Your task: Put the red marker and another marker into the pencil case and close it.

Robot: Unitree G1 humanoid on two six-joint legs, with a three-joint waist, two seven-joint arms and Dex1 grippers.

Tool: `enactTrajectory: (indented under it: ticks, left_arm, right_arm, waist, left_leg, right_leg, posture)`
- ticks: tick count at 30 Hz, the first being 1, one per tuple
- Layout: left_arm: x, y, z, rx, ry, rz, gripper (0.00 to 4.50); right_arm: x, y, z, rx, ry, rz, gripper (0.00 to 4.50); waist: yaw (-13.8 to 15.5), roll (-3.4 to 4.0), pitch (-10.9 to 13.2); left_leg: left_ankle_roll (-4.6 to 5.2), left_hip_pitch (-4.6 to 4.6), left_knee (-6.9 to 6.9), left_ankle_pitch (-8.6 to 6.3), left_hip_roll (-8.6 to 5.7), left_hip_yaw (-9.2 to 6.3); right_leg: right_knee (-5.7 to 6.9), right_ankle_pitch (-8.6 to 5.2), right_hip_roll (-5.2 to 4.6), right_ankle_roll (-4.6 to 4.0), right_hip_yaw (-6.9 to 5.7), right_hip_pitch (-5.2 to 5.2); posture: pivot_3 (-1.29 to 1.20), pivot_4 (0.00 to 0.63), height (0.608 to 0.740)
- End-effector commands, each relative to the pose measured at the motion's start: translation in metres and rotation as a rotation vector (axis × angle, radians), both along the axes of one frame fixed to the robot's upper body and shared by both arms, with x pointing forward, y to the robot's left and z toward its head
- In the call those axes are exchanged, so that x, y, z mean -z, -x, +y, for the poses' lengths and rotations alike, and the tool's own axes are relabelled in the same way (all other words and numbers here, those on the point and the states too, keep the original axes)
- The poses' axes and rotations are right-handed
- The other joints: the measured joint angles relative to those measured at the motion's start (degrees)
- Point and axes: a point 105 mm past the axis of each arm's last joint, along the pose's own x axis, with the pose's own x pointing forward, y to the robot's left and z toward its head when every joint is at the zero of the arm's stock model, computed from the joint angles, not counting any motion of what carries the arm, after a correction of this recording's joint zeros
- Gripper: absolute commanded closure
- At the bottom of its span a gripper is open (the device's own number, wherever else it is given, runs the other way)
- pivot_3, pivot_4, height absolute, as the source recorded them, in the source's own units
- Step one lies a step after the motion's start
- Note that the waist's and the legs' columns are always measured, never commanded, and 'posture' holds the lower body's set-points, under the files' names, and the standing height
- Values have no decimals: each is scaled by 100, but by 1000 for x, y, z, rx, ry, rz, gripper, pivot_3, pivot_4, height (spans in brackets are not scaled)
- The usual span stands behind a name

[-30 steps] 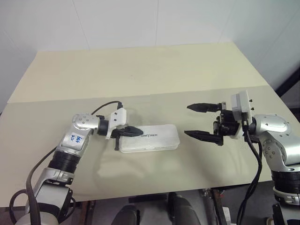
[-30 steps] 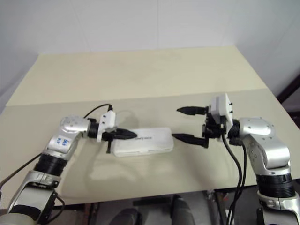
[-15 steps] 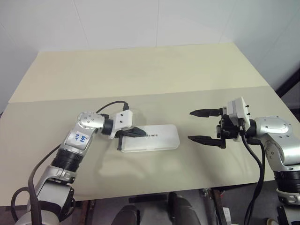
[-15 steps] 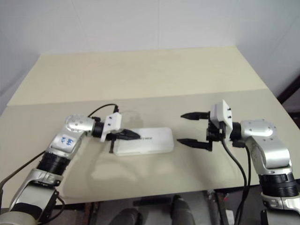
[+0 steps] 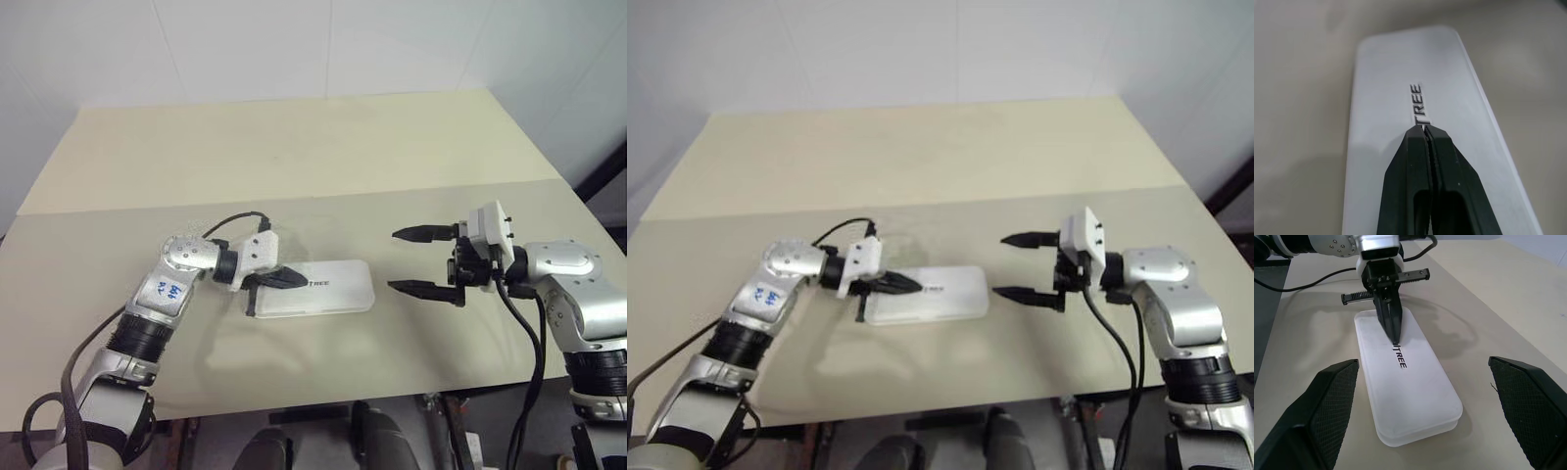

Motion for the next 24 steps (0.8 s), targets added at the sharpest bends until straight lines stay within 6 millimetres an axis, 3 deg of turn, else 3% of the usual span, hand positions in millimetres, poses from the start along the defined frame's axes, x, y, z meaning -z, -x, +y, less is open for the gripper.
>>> enactTrajectory:
  ticks: [1,8,14,18,21,24]
  left_arm:
    - [-34,3,6,-11,113,-60,4480]
    - [-69,9,20,-106,284,-79,4480]
    - [-74,38,50,-269,376,-19,2585]
    - [-76,48,72,-391,413,-23,1175]
    - [-75,53,78,-436,416,-28,155]
    - [-72,55,79,-467,422,-35,16]
  right_arm:
    - [-10,-2,1,-11,-18,-47,0]
    - [-12,-9,3,-11,-33,-58,0]
    - [-10,-15,-5,32,-36,-61,0]
    - [-8,-20,-12,61,-35,-58,0]
    - [-9,-24,-16,76,-36,-65,0]
    - [-12,-29,-16,87,-40,-78,0]
  waist:
    - [-7,0,0]
    - [-17,0,0]
    - [-44,1,0]
    - [-11,1,1]
    - [-5,2,1]
    - [-19,2,1]
  left_leg:
    - [0,0,0,0,0,-1]
    - [0,0,0,0,2,-17]
    - [0,2,-8,-1,10,-38]
    - [0,3,-5,0,28,-39]
    - [0,3,-2,0,27,-39]
    - [0,4,-2,0,25,-38]
  right_leg:
    - [0,0,0,0,0,0]
    - [-1,0,-1,0,1,0]
    - [-3,0,2,0,8,-8]
    - [-2,1,2,-3,7,-3]
    - [-3,4,1,-5,6,0]
    - [-3,6,2,-6,7,0]
  posture:
    - [0,150,740]
    - [0,150,740]
    - [0,150,740]
    - [0,150,740]
    - [0,150,740]
    - [0,150,740]
